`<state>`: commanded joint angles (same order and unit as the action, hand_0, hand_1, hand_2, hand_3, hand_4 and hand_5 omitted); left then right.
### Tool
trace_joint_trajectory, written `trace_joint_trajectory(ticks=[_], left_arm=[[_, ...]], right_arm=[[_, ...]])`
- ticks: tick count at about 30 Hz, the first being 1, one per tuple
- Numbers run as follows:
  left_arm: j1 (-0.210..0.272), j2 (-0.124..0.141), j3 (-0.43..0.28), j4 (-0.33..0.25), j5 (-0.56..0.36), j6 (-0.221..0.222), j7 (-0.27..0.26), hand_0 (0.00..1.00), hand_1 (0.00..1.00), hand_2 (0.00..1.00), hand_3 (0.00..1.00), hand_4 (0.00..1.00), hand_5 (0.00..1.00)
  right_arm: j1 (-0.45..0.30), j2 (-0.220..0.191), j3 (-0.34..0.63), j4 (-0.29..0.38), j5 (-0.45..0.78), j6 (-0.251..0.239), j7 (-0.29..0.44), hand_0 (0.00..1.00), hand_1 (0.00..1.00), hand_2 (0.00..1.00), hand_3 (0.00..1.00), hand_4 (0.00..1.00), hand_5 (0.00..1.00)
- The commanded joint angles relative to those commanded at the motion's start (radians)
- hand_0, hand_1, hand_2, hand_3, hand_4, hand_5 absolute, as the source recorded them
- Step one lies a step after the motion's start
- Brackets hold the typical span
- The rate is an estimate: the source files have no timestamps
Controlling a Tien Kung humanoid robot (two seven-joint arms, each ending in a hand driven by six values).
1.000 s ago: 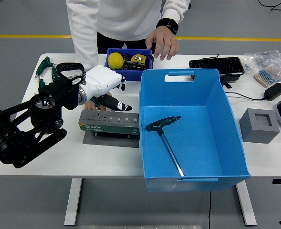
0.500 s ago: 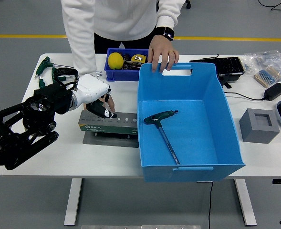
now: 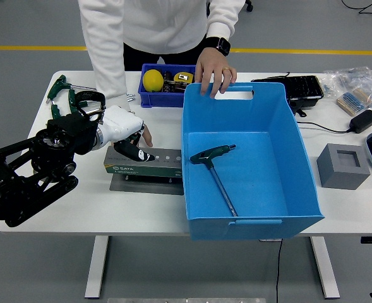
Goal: Lift tool from toolbox,place it in box,lift tool from toolbox,place it in box
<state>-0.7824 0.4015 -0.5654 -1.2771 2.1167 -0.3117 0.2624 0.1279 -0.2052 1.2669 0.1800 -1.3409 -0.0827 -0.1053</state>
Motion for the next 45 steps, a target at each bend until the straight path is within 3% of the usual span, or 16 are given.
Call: trace_joint_trajectory(ticks=[20, 21, 26, 27, 30, 32, 33, 38, 39, 44, 45], left_arm=[[-0.008, -0.005, 0.029, 0.024, 0.023, -0.021, 0.009, 0.7, 0.447, 0.383, 0.371, 0.859, 0.893], [-0.008, -0.005, 0.03, 0.025, 0.022, -0.022, 0.009, 0.676, 0.378, 0.323, 0.291, 0.853, 0.909], [-0.009, -0.004, 0.034, 0.03, 0.021, -0.027, 0.008, 0.676, 0.378, 0.323, 0.291, 0.853, 0.909], [-0.009, -0.004, 0.035, 0.031, 0.021, -0.027, 0.008, 0.633, 0.302, 0.266, 0.213, 0.853, 0.918], [-0.01, -0.004, 0.037, 0.033, 0.019, -0.025, 0.006, 0.633, 0.302, 0.266, 0.213, 0.853, 0.918], [-0.011, -0.004, 0.039, 0.034, 0.017, -0.021, 0.001, 0.633, 0.302, 0.266, 0.213, 0.853, 0.918], [-0.012, -0.004, 0.04, 0.034, 0.017, -0.019, -0.001, 0.572, 0.242, 0.211, 0.164, 0.851, 0.919], [-0.013, -0.005, 0.041, 0.041, 0.022, -0.003, -0.02, 0.572, 0.242, 0.211, 0.164, 0.851, 0.919], [-0.013, -0.005, 0.041, 0.043, 0.023, -0.001, -0.023, 0.483, 0.141, 0.13, 0.105, 0.854, 0.903], [-0.008, -0.007, 0.041, 0.071, 0.046, 0.036, -0.06, 0.483, 0.141, 0.13, 0.105, 0.854, 0.903], [-0.007, -0.006, 0.041, 0.075, 0.054, 0.049, -0.068, 0.412, 0.076, 0.085, 0.079, 0.916, 0.757]], right_arm=[[-0.005, 0.003, -0.002, 0.0, 0.0, 0.001, -0.001, 0.827, 0.764, 0.768, 0.792, 0.998, 0.849], [-0.005, 0.003, -0.002, 0.0, 0.0, 0.001, -0.001, 0.826, 0.764, 0.768, 0.793, 0.998, 0.85], [-0.005, 0.003, -0.002, 0.0, 0.002, 0.001, 0.0, 0.826, 0.764, 0.768, 0.793, 0.998, 0.85], [-0.004, 0.003, -0.003, 0.0, 0.002, 0.001, 0.0, 0.826, 0.764, 0.768, 0.792, 0.998, 0.849], [-0.004, 0.003, -0.001, 0.0, 0.001, 0.001, -0.001, 0.826, 0.764, 0.768, 0.792, 0.998, 0.849], [-0.004, 0.003, -0.001, 0.0, 0.002, 0.001, -0.001, 0.826, 0.764, 0.768, 0.792, 0.998, 0.849], [-0.004, 0.003, -0.001, 0.0, 0.001, 0.001, -0.001, 0.826, 0.764, 0.768, 0.792, 0.998, 0.849], [-0.003, 0.002, -0.002, 0.0, 0.004, 0.001, 0.0, 0.826, 0.764, 0.768, 0.792, 0.998, 0.849], [-0.003, 0.002, -0.001, 0.0, 0.003, 0.0, 0.0, 0.826, 0.764, 0.768, 0.791, 0.998, 0.848], [-0.003, 0.002, 0.0, 0.0, 0.003, 0.0, -0.001, 0.826, 0.764, 0.768, 0.791, 0.998, 0.848], [-0.003, 0.002, -0.001, 0.0, 0.004, 0.0, -0.001, 0.826, 0.764, 0.768, 0.792, 0.998, 0.848]])
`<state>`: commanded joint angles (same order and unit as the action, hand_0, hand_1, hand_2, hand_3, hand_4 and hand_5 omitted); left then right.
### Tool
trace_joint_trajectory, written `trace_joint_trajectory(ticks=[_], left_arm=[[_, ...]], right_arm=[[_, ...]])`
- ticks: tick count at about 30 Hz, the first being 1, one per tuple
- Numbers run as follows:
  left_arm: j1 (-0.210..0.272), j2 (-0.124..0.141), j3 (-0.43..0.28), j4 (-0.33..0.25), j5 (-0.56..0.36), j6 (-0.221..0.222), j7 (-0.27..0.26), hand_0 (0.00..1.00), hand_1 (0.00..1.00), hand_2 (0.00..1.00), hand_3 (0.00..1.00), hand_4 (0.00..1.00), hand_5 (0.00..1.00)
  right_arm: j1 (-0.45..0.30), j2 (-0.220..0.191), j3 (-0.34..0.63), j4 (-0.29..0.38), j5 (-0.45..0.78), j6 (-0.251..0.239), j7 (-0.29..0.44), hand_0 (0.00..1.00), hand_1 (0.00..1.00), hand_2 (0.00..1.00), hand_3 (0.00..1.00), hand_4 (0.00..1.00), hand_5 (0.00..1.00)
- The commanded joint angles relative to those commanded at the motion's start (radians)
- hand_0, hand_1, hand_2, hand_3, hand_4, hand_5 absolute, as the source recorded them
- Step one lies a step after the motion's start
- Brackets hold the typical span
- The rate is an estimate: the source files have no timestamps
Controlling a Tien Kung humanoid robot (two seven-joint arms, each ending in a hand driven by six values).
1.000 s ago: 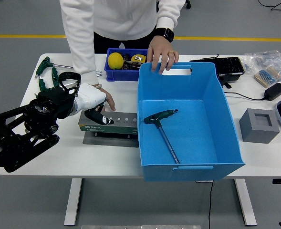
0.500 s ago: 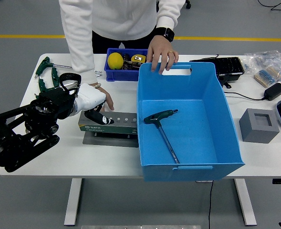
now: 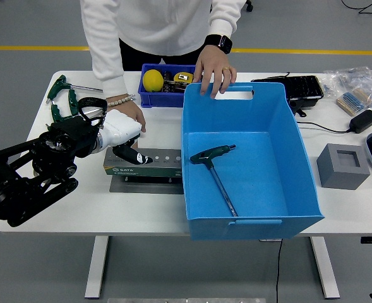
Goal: Lift tool from toolbox,place it in box,lift tool from toolbox,place it in box
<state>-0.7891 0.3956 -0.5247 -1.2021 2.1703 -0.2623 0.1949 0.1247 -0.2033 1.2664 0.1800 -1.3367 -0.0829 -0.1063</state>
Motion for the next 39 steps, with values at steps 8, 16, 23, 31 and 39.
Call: trace_joint_trajectory(ticks=[8, 16, 23, 31, 39], left_arm=[[0.001, 0.009, -0.015, -0.013, 0.06, 0.098, -0.055, 0.339, 0.028, 0.057, 0.062, 0.963, 0.6], [0.004, 0.017, -0.034, -0.034, 0.09, 0.205, -0.096, 0.206, 0.002, 0.026, 0.042, 0.983, 0.491], [0.004, 0.025, -0.055, -0.06, 0.093, 0.27, -0.109, 0.142, 0.002, 0.007, 0.035, 0.984, 0.424], [0.011, 0.03, -0.076, -0.07, 0.067, 0.359, -0.134, 0.132, 0.002, 0.002, 0.02, 0.916, 0.4], [0.018, 0.039, -0.13, -0.147, 0.057, 0.379, -0.137, 0.128, 0.002, 0.002, 0.016, 0.906, 0.4]], right_arm=[[-0.001, -0.001, -0.002, 0.0, 0.002, 0.0, -0.001, 0.826, 0.764, 0.768, 0.792, 0.998, 0.847], [0.0, 0.0, -0.001, 0.0, 0.002, -0.001, -0.001, 0.825, 0.764, 0.768, 0.792, 0.998, 0.847], [-0.002, -0.001, -0.004, 0.0, 0.003, -0.001, -0.002, 0.825, 0.764, 0.768, 0.792, 0.998, 0.846], [-0.002, 0.0, -0.007, 0.0, 0.007, -0.001, -0.001, 0.824, 0.764, 0.768, 0.792, 0.998, 0.848], [-0.004, 0.001, -0.01, 0.0, 0.011, -0.001, -0.002, 0.824, 0.763, 0.768, 0.792, 0.998, 0.849]])
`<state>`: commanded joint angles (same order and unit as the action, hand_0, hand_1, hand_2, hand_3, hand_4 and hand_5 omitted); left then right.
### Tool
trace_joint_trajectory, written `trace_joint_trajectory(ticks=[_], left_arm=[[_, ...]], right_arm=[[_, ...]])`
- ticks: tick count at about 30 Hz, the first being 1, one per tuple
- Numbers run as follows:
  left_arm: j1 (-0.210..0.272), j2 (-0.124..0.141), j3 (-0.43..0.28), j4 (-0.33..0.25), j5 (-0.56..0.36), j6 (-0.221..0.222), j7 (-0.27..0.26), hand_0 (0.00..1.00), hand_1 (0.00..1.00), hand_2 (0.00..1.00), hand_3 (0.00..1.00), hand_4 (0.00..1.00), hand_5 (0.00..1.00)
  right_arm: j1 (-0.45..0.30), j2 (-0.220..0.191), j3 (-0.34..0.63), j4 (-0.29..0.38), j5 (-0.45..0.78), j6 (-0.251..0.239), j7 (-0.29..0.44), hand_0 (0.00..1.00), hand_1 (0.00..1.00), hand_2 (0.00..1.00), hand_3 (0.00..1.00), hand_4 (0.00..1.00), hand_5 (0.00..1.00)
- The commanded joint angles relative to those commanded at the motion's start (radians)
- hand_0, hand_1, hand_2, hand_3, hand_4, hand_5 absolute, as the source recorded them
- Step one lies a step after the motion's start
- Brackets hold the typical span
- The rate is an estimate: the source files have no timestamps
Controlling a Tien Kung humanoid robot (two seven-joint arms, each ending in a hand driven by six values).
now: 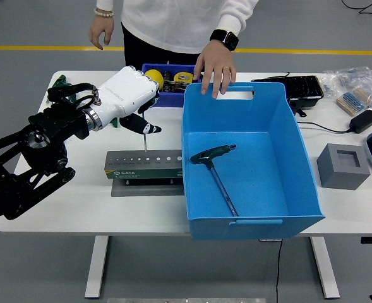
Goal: Lift tool from toolbox,place it in box,lift tool from toolbox,place it in box
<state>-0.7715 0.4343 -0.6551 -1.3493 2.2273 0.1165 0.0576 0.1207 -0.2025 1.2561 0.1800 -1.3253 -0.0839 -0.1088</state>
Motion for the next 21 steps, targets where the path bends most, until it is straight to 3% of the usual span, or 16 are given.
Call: trace_joint_trajectory(ticks=[6, 10, 12, 14, 15, 20, 21], left_arm=[[-0.004, -0.026, -0.1, -0.119, -0.019, 0.028, 0.024, 0.128, 0.002, 0.002, 0.015, 0.902, 0.396], [0.003, -0.066, -0.126, -0.189, -0.092, 0.1, 0.055, 0.14, 0.002, 0.002, 0.015, 0.891, 0.389], [0.009, -0.088, -0.104, -0.209, -0.138, 0.149, 0.07, 0.14, 0.002, 0.002, 0.015, 0.891, 0.389], [0.013, -0.113, -0.072, -0.212, -0.164, 0.17, 0.083, 0.14, 0.002, 0.002, 0.015, 0.891, 0.389], [0.014, -0.123, -0.058, -0.208, -0.17, 0.17, 0.089, 0.198, 0.005, 0.066, 0.104, 0.912, 0.566], [0.013, -0.186, 0.058, -0.137, -0.211, 0.112, 0.111, 0.198, 0.005, 0.066, 0.104, 0.912, 0.566], [0.013, -0.194, 0.084, -0.121, -0.22, 0.106, 0.111, 0.298, 0.179, 0.246, 0.383, 0.931, 0.65]], right_arm=[[0.0, 0.001, -0.003, 0.0, -0.001, 0.001, 0.0, 0.824, 0.763, 0.768, 0.791, 0.998, 0.846], [-0.002, 0.002, -0.006, 0.0, -0.002, 0.002, 0.0, 0.824, 0.763, 0.768, 0.791, 0.998, 0.842], [-0.002, 0.003, -0.007, 0.0, -0.002, 0.003, 0.0, 0.824, 0.763, 0.768, 0.791, 0.998, 0.842], [-0.002, 0.004, -0.01, 0.0, 0.001, 0.003, 0.0, 0.824, 0.763, 0.768, 0.791, 0.998, 0.842], [-0.002, 0.004, -0.011, 0.0, 0.001, 0.003, 0.0, 0.824, 0.762, 0.769, 0.791, 0.998, 0.838], [0.005, 0.003, -0.015, 0.0, 0.005, 0.003, 0.001, 0.824, 0.762, 0.769, 0.791, 0.998, 0.838], [0.006, 0.002, -0.016, 0.0, 0.005, 0.003, 0.001, 0.824, 0.763, 0.769, 0.791, 0.998, 0.834]])
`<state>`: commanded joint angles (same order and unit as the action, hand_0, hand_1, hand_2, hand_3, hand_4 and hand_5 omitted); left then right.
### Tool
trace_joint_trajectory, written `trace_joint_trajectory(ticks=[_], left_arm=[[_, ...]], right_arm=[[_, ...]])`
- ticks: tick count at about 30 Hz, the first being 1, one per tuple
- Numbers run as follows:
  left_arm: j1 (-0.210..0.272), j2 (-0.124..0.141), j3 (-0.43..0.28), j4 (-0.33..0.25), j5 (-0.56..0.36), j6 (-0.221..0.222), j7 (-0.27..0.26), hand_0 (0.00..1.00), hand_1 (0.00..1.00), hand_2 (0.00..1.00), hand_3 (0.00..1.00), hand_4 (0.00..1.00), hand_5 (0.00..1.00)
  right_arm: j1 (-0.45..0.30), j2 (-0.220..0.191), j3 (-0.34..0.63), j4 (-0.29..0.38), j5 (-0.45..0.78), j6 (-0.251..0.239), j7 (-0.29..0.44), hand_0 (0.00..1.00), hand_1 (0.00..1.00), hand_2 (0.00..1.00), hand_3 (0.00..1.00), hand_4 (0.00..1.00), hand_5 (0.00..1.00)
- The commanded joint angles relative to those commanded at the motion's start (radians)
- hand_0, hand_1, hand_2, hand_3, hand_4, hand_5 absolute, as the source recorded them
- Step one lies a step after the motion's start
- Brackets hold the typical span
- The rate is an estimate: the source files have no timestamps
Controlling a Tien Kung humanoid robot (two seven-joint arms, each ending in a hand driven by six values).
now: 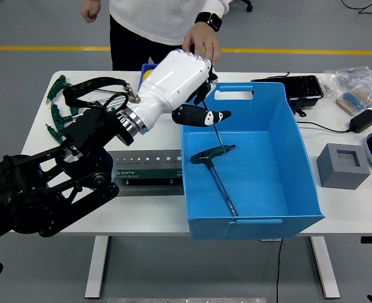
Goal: Lift tool from toolbox,place it in box,lift tool from toolbox,place it in box
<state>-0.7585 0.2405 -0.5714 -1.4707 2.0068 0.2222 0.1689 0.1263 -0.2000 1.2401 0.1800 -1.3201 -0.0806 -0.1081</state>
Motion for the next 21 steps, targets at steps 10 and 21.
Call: trace_joint_trajectory(ticks=[10, 21], left_arm=[[0.012, -0.055, 0.154, 0.094, -0.096, -0.06, -0.03, 0.465, 0.528, 0.599, 0.609, 0.948, 0.689], [0.02, -0.058, 0.15, 0.101, -0.135, -0.065, -0.055, 0.652, 0.737, 0.86, 0.78, 0.968, 0.735]], right_arm=[[-0.001, -0.001, -0.005, 0.0, 0.0, 0.001, -0.001, 0.824, 0.762, 0.768, 0.79, 0.998, 0.828], [0.0, -0.002, -0.002, 0.0, -0.003, 0.001, -0.001, 0.825, 0.761, 0.768, 0.79, 0.998, 0.825]])
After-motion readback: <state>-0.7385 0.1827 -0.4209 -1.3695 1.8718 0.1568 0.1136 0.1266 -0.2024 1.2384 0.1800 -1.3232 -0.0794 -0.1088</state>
